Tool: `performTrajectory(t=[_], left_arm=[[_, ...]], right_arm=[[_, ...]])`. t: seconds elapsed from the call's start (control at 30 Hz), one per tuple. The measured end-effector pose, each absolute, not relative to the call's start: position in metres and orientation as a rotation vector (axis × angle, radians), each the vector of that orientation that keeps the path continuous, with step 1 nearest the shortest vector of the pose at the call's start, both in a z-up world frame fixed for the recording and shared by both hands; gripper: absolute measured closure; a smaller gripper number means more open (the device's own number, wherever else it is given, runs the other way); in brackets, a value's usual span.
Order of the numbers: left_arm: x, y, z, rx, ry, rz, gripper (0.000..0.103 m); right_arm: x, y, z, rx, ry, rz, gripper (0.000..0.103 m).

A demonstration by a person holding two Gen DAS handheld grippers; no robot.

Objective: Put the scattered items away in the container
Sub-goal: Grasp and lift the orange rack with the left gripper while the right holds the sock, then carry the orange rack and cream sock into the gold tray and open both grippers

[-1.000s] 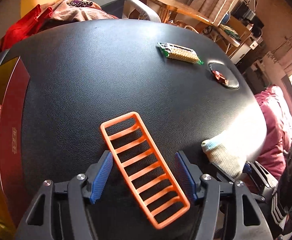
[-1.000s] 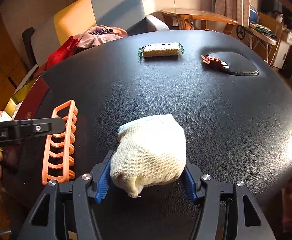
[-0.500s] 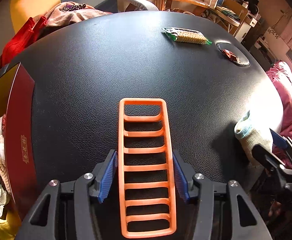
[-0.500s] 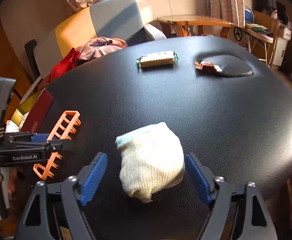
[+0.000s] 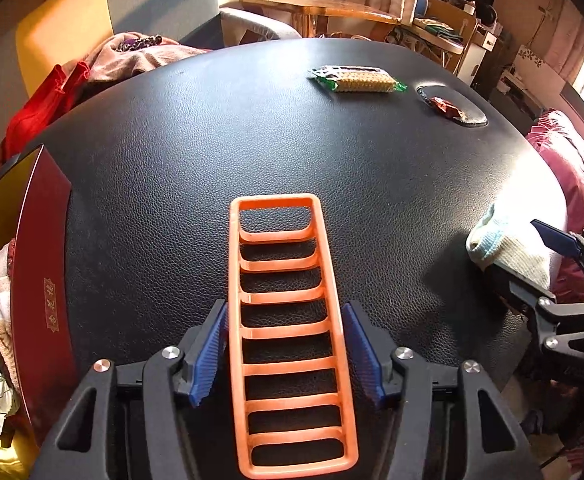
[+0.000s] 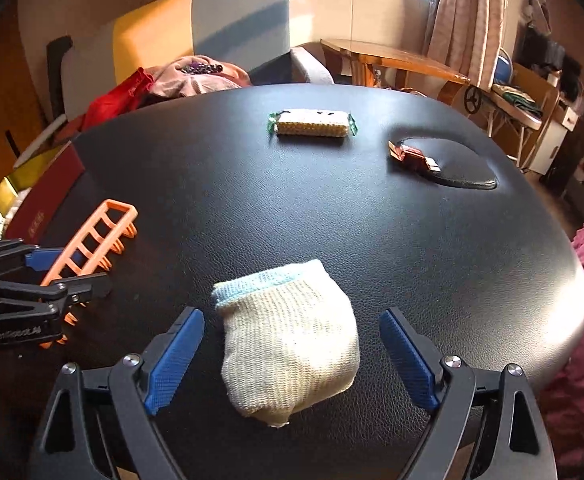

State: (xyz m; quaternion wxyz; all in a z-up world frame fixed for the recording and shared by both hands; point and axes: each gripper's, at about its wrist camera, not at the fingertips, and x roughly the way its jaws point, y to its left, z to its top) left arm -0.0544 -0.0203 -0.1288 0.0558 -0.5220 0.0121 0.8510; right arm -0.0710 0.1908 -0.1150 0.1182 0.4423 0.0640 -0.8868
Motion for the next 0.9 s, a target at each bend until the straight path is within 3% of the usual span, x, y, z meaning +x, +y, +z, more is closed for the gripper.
performTrajectory(t=[0.17,0.33,0.4,0.5,0.9], left_arm=[[-0.054,-0.018,-0.129,-1.579,0.036,2.617,0.042],[-0.057,-0.017,-0.130,-1.577,0.009,2.638,0.040],[-0.056,-0.019,-0.130,-1.563,-0.013,2.635,0.041],[-0.052,-0.029,-0.128,-1.544,-0.083,2.643,0.053],[-0.017,-0.050,-0.097,-1.392,-0.170,2.703,0.053]], right_arm=[[-0.074,0.186,-0.122,1.350,0.228,-2.593,0.018],[-0.074,0.183,-0.126,1.367,0.218,-2.572,0.038],[-0.072,0.182,-0.125,1.357,0.227,-2.572,0.039],[-0.068,0.184,-0.125,1.351,0.190,-2.572,0.040],[-0.050,0.170,-0.107,1.279,0.035,-2.525,0.040]])
